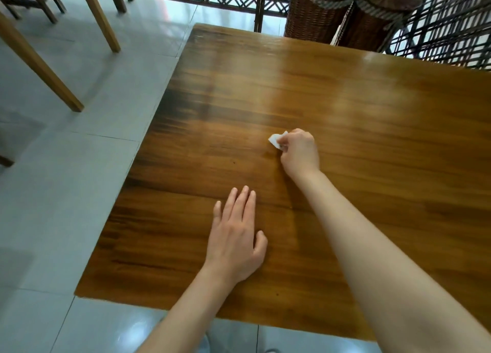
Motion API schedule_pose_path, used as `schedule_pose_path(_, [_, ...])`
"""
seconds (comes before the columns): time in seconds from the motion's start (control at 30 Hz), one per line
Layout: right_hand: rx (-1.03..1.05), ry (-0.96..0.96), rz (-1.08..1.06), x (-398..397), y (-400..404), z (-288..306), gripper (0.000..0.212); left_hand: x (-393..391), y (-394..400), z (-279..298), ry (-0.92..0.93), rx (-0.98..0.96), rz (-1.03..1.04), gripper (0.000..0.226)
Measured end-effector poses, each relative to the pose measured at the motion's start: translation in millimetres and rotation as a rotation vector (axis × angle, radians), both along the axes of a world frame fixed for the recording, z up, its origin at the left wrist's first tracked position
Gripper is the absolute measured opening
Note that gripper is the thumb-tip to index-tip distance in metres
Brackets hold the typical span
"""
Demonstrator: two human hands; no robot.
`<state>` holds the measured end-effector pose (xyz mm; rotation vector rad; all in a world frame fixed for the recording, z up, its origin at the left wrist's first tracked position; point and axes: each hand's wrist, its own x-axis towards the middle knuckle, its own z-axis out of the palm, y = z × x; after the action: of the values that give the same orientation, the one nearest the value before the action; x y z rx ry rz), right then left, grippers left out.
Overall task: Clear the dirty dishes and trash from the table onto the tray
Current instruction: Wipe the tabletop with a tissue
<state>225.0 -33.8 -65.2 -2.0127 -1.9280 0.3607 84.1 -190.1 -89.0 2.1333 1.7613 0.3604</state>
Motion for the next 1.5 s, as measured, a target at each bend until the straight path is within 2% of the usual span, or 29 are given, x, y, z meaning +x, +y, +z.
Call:
schedule_pose_path(0.1, [0.003, -0.021, 0.043, -11.9, -6.7, -3.3, 0.033, 2.3, -0.3, -1.6, -0.012, 0.015, 0.009, 0.068])
schedule_pose_path(0.33, [0.017, 0.005, 0.285, -6.6, -54.1, -5.6, 0.031, 5.2, -2.4, 0.6, -0.018, 0.016, 0.055, 0.067])
schedule_pose_path(0.57, [-0.049, 0.015, 0.357, 21.4, -94.4, 5.1, 0.026, 6.0, -1.9, 2.5, -0.013, 0.012, 0.057, 0.068])
schedule_pose_path(0.67, [-0.078, 0.085, 0.287, 25.8, -89.3, 14.5, 0.030, 6.4, -1.3, 2.9, -0.002, 0.012, 0.056, 0.068])
schedule_pose_path(0.8, [0.040, 0.202, 0.136, 24.4, -85.7, 20.9, 0.032, 7.0, -0.3, 3.8, -0.004, 0.021, 0.062, 0.068])
schedule_pose_path(0.87, [0.041, 0.176, 0.115, 20.6, -89.1, 15.3, 0.018, 6.8, -0.3, 3.1, 0.003, 0.025, 0.060, 0.067])
schedule_pose_path(1.0, [0.024, 0.074, 0.105, 12.0, -96.3, 0.0, 0.032, 7.0, 1.0, 0.9, 0.037, 0.025, 0.062, 0.067])
schedule_pose_path(1.2, [0.059, -0.002, 0.149, 10.8, -85.0, 1.2, 0.008, 6.6, 3.0, -2.9, 0.109, 0.011, 0.054, 0.072])
schedule_pose_path(1.3, [0.031, 0.017, 0.177, 24.7, -85.3, 5.7, 0.009, 7.1, 2.8, -4.5, 0.131, 0.006, 0.049, 0.073])
schedule_pose_path(1.43, [0.053, 0.086, -0.021, 67.8, -57.2, 15.2, 0.009, 6.0, 3.4, -7.0, 0.159, 0.006, 0.056, 0.076])
schedule_pose_path(1.5, [0.030, 0.091, -0.110, 86.1, -37.2, 15.6, 0.017, 5.8, 4.4, -8.3, 0.174, 0.005, 0.049, 0.076])
